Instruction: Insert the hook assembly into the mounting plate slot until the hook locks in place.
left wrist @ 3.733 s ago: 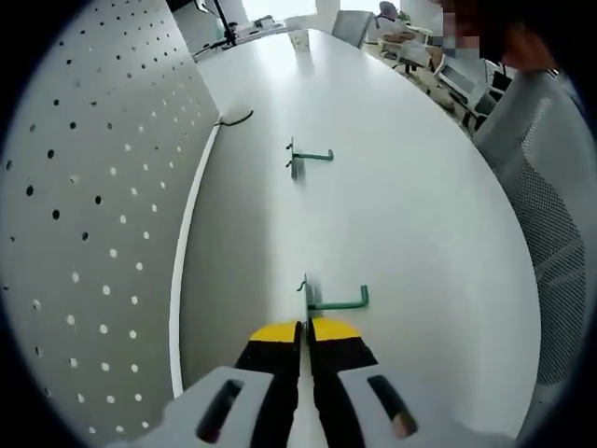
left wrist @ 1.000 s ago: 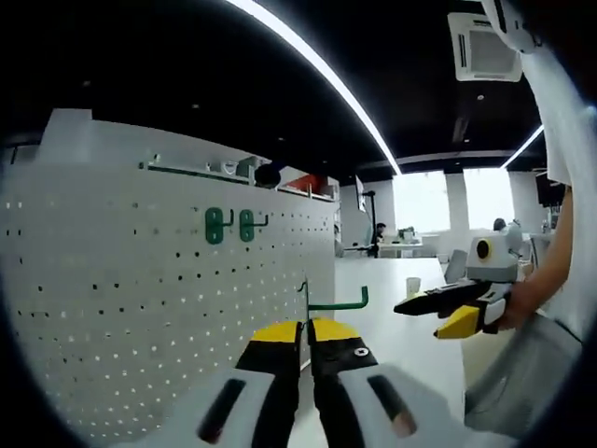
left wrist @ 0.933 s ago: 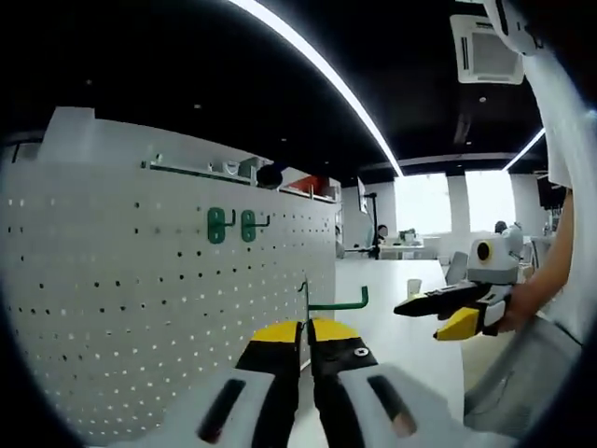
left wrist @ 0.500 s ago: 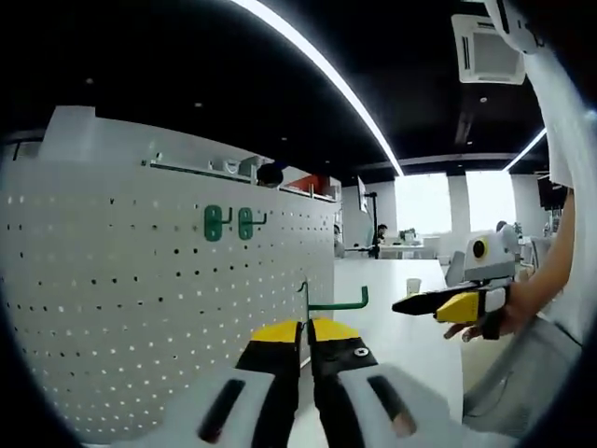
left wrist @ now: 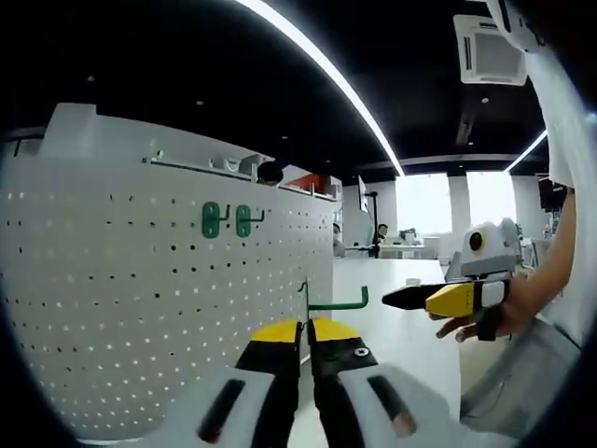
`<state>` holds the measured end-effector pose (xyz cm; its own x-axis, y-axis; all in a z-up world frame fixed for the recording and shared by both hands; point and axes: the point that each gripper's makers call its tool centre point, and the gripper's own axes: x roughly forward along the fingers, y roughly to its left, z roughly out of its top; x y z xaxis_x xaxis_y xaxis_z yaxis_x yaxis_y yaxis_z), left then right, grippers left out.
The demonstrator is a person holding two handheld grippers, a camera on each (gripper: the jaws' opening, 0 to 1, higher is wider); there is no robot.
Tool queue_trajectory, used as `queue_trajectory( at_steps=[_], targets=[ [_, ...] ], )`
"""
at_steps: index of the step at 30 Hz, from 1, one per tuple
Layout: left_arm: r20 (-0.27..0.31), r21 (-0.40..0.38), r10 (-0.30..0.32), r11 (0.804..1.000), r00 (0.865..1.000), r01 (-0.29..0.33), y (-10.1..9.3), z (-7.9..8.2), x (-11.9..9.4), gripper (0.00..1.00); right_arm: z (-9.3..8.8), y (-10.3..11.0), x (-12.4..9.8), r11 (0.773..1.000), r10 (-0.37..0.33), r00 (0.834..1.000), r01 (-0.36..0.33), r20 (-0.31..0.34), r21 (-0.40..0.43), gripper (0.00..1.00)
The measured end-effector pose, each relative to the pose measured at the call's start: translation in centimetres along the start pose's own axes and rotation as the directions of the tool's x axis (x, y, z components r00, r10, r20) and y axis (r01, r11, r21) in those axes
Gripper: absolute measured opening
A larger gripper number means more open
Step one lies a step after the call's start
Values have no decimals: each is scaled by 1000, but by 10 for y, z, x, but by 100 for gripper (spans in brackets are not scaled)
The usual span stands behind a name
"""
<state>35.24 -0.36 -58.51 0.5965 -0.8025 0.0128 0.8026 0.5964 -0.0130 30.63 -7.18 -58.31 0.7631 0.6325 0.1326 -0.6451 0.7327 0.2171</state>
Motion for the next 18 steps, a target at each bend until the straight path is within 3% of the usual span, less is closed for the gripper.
queue_trajectory(
  at_steps=[18],
  targets=[
    [18,-11,17,1000,1000,-17,-2,3,0,3,14,23,45,997,79,996,-79,30,7,22]
  ],
)
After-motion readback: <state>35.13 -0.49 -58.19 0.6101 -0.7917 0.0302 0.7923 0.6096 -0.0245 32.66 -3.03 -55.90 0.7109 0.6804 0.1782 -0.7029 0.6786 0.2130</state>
